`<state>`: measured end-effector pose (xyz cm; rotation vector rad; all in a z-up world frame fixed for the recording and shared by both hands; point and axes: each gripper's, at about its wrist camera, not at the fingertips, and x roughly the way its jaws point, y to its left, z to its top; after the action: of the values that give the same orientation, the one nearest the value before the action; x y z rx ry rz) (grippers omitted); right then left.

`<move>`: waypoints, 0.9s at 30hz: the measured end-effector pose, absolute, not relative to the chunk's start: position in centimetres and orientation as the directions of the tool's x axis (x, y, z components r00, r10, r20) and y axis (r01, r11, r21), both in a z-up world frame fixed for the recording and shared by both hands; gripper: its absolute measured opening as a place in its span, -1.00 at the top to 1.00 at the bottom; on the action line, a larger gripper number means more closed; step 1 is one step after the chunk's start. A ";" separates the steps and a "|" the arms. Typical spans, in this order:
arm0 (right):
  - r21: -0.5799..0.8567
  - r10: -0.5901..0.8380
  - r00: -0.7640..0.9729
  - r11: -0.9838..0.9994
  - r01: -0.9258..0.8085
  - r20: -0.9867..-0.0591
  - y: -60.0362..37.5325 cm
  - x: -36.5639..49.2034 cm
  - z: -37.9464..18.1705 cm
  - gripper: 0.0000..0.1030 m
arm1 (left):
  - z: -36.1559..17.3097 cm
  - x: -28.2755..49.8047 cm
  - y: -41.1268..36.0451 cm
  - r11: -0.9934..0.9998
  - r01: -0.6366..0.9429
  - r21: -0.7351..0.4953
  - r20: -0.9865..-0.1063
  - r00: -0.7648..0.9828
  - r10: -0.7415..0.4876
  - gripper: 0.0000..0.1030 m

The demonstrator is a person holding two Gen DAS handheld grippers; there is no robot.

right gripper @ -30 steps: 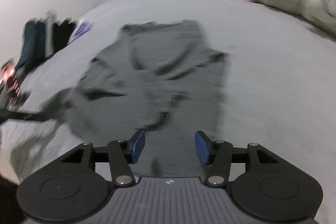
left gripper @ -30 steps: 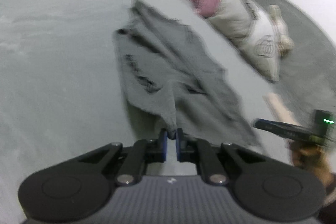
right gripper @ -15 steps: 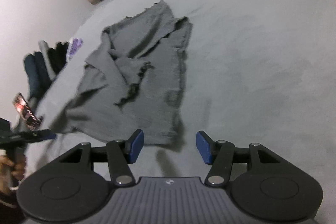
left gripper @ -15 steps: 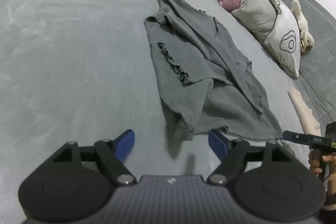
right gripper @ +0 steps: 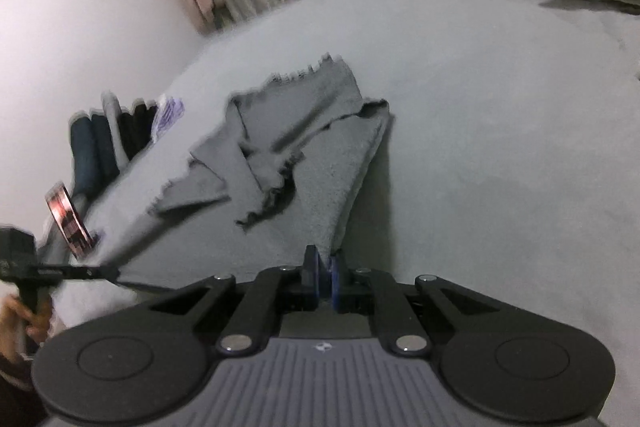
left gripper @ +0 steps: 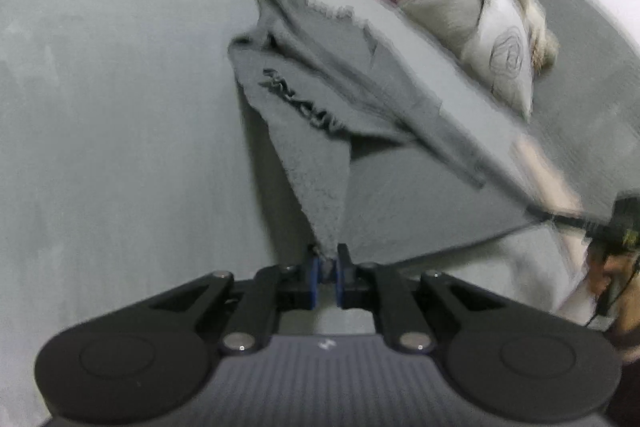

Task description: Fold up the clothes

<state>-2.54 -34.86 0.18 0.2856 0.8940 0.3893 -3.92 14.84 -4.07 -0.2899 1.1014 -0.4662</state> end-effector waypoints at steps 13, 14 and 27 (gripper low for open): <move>0.218 0.295 0.547 0.955 -0.202 -0.783 -32.5 -1.3 -1.4 0.17 | -1.5 -2.9 14.9 0.936 0.198 -0.292 -0.785 0.509 -0.353 -0.89; 0.222 0.299 0.552 0.954 -0.203 -0.778 -32.6 -1.5 -1.3 0.15 | -1.4 -2.6 14.8 0.941 0.181 -0.285 -0.777 0.531 -0.337 -0.89; 0.337 0.429 0.535 0.903 -0.266 -0.728 -23.3 4.7 -2.9 0.30 | -1.8 3.3 9.7 0.916 0.166 -0.364 -0.732 0.557 -0.392 -0.88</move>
<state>4.75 -23.25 -2.85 0.1945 0.9180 0.4167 3.26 9.74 -1.85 -0.2666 0.9250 -0.3341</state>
